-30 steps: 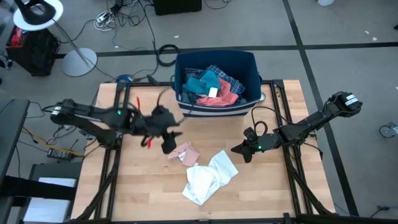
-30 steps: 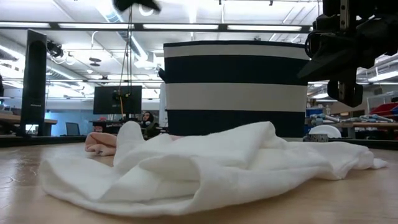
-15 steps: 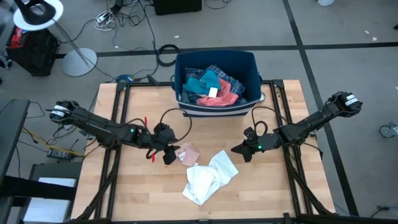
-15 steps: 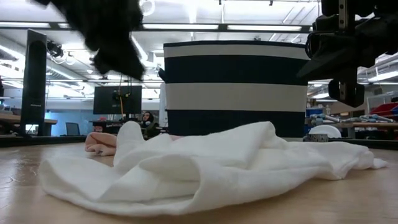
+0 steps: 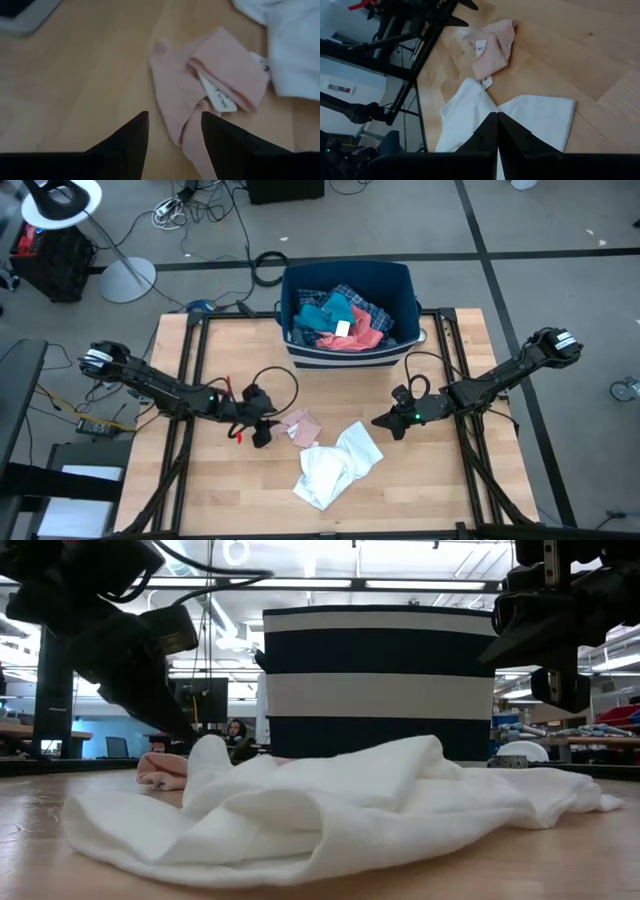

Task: Sort clothes
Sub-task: Put the light pink socks into the blue bin

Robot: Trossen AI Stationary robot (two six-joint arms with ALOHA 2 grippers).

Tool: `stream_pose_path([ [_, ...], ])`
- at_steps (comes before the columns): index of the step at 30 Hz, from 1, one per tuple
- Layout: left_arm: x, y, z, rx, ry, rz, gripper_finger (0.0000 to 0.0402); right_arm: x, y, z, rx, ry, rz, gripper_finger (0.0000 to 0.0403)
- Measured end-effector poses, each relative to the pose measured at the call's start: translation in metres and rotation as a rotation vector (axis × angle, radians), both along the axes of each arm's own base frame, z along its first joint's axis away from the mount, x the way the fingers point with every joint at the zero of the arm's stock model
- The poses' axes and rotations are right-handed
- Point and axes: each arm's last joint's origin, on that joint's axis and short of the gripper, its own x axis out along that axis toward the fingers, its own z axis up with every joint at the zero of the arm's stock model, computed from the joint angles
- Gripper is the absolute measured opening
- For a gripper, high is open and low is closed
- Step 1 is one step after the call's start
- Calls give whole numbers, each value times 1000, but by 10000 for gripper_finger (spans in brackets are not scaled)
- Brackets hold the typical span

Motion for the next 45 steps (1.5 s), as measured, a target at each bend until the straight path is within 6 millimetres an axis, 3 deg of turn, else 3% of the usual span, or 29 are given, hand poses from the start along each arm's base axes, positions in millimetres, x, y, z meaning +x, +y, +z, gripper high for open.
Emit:
stream_pose_path([
  [7,8,-5,-10,29,24,-144,188,0,0,0,-4,0,-2,8],
  [17,25,-10,-50,34,121,-157,187,0,0,0,-6,1,-4,8],
  [20,30,-11,-53,27,133,-166,162,0,0,0,-6,0,-4,8],
  [22,32,-12,-51,28,137,-167,124,0,0,0,-7,-1,-4,8],
  [25,37,-14,-42,33,128,-191,41,0,0,0,-16,-1,0,8],
  [27,39,-14,-34,33,126,-191,16,0,0,0,-25,-2,4,8],
  [38,39,-14,25,100,443,-185,3,0,0,0,-54,-4,18,8],
  [45,43,-13,78,164,445,-145,1,0,0,0,-67,-5,24,8],
])
